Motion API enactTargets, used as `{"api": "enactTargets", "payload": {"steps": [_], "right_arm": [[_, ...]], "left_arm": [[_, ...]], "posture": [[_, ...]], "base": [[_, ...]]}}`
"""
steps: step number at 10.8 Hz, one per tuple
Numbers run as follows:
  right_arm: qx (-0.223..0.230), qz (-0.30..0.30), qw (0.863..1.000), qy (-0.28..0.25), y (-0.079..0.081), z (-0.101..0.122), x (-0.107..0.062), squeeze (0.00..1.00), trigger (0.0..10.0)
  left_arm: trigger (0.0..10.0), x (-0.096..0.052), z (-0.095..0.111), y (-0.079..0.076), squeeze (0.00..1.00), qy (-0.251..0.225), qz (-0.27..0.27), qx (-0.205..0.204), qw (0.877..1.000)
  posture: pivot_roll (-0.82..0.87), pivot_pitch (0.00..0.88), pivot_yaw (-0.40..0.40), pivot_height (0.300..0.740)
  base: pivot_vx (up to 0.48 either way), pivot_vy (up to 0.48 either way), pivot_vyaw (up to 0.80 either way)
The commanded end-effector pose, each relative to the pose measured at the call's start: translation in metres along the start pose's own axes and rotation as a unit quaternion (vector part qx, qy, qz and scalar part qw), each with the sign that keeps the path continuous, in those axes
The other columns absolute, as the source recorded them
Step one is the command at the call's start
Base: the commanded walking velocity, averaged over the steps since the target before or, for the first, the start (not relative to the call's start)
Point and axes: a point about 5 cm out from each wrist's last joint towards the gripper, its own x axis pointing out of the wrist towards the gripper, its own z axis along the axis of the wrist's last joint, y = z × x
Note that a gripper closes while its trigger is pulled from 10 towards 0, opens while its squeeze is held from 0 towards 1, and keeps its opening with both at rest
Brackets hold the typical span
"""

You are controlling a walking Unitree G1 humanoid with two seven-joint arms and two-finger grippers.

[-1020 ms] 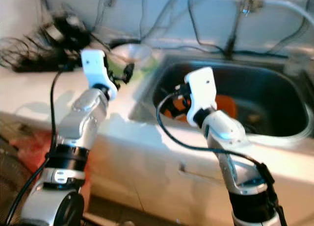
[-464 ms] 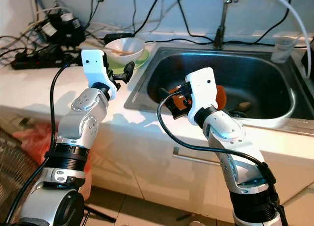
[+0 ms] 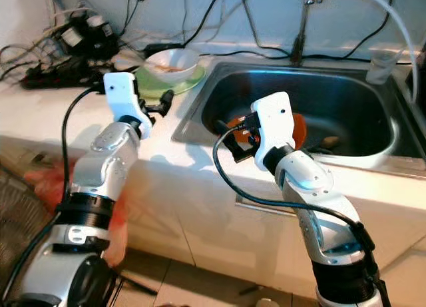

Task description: Kitchen organization

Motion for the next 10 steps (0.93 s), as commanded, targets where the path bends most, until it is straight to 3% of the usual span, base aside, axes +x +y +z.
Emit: {"api": "enactTargets", "payload": {"steps": [1,4,7,10], "right_arm": [[0.004,0.015,1.000,0.001,0.0054,0.0013,-0.0003,0.00,10.0],[0.008,0.018,1.000,0.007,0.0085,-0.0015,-0.0020,0.00,10.0],[0.012,0.016,1.000,0.010,0.0080,-0.0024,-0.0015,0.00,10.0],[0.010,0.015,1.000,0.014,0.0071,-0.0025,0.0005,0.00,10.0]], "left_arm": [[10.0,0.0025,0.0046,0.0105,0.00,0.000,0.021,-0.002,1.000],[10.0,0.0064,0.0047,0.0176,0.00,0.003,0.031,0.002,1.000],[10.0,0.0080,0.0035,0.0150,0.00,0.001,0.026,-0.010,1.000],[10.0,0.0091,0.0002,0.0137,0.00,0.007,0.025,-0.015,1.000]], "posture": [[-0.11,0.000,0.099,0.740],[-0.11,0.000,0.098,0.740],[-0.11,0.000,0.097,0.740],[-0.11,0.000,0.095,0.740]], "base": [[0.000,0.000,0.00],[0.000,0.000,0.00],[0.000,0.000,0.00],[0.000,0.000,-0.72]]}}
